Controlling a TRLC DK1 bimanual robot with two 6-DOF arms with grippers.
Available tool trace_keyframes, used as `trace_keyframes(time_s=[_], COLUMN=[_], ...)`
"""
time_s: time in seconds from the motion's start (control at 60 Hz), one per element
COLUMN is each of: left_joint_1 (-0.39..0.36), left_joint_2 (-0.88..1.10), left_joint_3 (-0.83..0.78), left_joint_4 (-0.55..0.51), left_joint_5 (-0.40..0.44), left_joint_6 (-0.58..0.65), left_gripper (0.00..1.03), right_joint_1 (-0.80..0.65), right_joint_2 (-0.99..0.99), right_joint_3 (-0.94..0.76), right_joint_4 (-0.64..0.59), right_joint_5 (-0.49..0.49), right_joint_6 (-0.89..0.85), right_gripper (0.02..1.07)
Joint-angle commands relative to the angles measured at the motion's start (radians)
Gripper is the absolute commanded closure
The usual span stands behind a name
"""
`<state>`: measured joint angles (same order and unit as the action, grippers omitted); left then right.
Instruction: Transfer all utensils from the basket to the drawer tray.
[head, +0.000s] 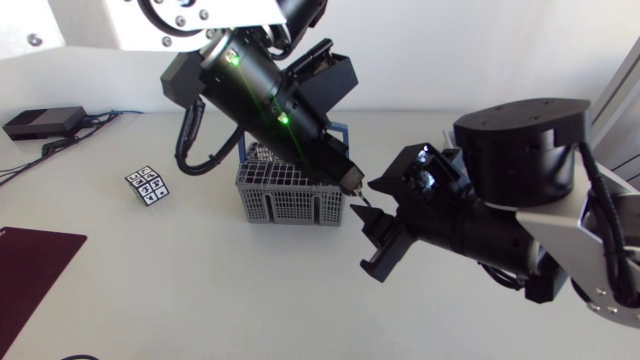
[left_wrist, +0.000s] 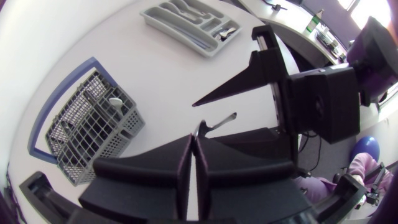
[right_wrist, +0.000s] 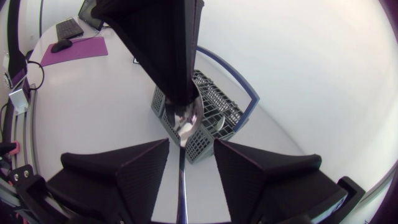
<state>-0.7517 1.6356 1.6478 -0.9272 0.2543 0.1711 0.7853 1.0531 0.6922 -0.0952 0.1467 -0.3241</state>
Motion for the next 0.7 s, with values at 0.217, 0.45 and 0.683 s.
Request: trace_keyframes(time_s=[0.217, 0.45, 0.683], left_joint_1=[-0.005, 0.008, 0.015], left_joint_2=[0.035, 0.033, 0.03], left_joint_3=[0.037, 0.043, 0.052], left_joint_4=[-0.013, -0.013, -0.01], left_joint_5=[0.01, 0.025, 0.037], left_joint_6=[-0.039, -0.047, -0.05], left_gripper=[1.0, 1.0, 0.84], right_joint_1=[0.015, 0.015, 0.014], right_joint_2=[0.03, 0.047, 0.048], right_joint_3=[0.007, -0.005, -0.011], right_joint_4=[0.045, 0.043, 0.029], right_joint_5=[0.031, 0.028, 0.011], right_joint_6=[-0.035, -0.038, -0.038], right_gripper=[0.96, 1.01, 1.01])
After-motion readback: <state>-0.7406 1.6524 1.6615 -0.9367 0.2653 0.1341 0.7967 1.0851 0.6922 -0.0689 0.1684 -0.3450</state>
